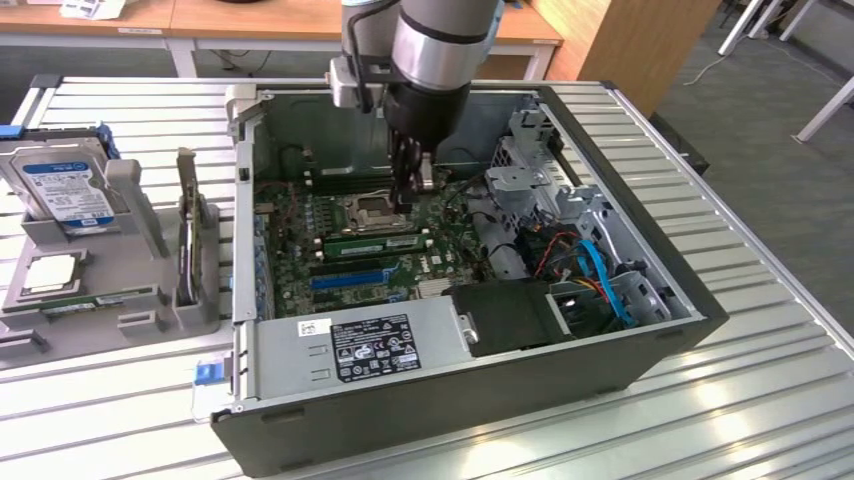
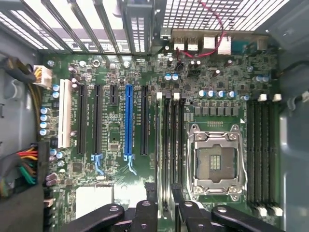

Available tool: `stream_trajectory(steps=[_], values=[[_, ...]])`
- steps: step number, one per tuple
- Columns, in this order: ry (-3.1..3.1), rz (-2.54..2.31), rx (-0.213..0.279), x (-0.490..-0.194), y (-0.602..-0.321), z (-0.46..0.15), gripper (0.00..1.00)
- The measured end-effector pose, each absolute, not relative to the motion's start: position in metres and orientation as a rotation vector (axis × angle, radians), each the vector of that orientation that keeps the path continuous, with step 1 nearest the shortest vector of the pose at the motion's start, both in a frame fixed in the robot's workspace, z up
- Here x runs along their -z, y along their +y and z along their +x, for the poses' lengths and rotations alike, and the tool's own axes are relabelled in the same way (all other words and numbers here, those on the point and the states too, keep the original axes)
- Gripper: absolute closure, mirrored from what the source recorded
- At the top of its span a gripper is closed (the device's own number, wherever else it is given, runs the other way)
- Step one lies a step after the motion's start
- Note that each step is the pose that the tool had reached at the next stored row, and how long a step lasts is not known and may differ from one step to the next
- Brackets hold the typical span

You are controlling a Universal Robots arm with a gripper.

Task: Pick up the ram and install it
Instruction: 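Insert the ram into the slot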

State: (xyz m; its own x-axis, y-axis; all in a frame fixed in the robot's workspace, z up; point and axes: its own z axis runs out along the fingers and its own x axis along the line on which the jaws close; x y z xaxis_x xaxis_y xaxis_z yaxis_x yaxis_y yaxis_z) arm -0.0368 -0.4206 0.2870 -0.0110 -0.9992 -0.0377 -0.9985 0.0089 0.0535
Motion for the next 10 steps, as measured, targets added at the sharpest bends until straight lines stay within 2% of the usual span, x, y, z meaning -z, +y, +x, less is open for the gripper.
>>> stream_trajectory(steps=[10], values=[[-2.224, 2.202, 0.101, -0.318, -0.421, -0.036, 0.75]])
